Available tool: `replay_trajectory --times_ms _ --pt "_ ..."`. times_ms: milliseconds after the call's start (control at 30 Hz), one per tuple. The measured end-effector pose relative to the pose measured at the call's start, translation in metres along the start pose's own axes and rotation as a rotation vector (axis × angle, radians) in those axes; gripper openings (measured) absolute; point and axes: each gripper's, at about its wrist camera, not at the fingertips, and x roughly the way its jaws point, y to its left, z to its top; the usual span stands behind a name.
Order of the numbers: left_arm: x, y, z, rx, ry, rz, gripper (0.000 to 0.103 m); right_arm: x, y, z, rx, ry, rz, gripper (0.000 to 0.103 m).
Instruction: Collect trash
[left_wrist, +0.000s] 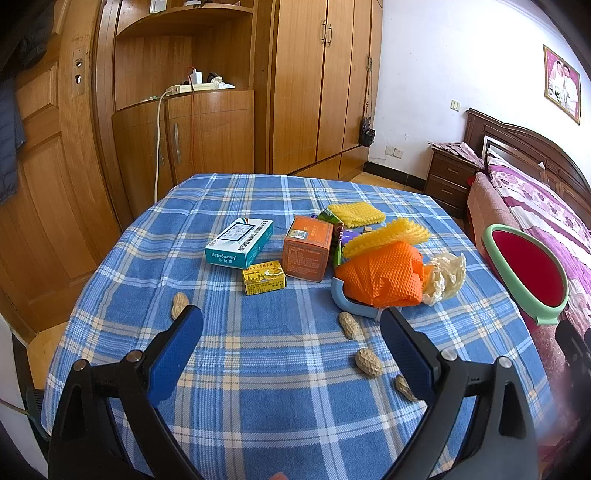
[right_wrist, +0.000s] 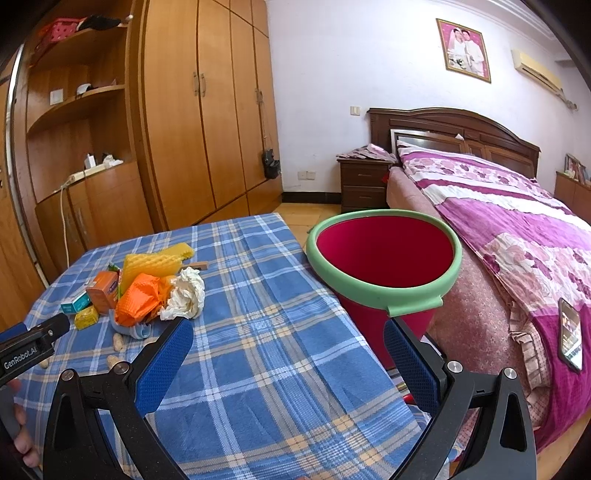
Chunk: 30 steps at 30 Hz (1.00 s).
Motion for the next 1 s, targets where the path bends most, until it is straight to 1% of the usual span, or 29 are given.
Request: replay_trajectory --times_ms 1000 --pt "0.0029 0.0047 0.0002 -0.002 0.005 0.007 0.096 0.0015 -0.0026 -0.0018 0.011 0.009 0.002 0.102"
